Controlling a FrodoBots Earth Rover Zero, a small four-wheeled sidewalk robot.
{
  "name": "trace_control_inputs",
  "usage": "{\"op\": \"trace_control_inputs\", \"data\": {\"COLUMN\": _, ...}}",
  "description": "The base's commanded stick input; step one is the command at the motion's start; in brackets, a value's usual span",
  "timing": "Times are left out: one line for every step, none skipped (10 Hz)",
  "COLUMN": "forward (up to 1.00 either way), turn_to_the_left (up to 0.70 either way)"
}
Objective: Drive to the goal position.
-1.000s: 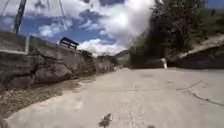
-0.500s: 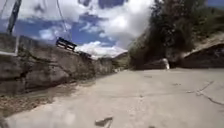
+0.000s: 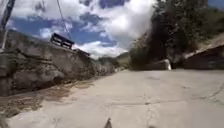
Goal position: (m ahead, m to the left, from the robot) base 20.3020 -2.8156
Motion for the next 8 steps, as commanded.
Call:
{"op": "trace_control_inputs", "data": {"forward": 0.70, "turn_to_the_left": 0.00}}
{"op": "trace_control_inputs", "data": {"forward": 0.70, "turn_to_the_left": 0.00}}
{"op": "trace_control_inputs", "data": {"forward": 0.70, "turn_to_the_left": 0.00}}
{"op": "trace_control_inputs", "data": {"forward": 0.70, "turn_to_the_left": 0.00}}
{"op": "trace_control_inputs", "data": {"forward": 0.70, "turn_to_the_left": 0.00}}
{"op": "trace_control_inputs", "data": {"forward": 0.70, "turn_to_the_left": 0.00}}
{"op": "trace_control_inputs", "data": {"forward": 0.70, "turn_to_the_left": 0.00}}
{"op": "trace_control_inputs", "data": {"forward": 0.70, "turn_to_the_left": 0.00}}
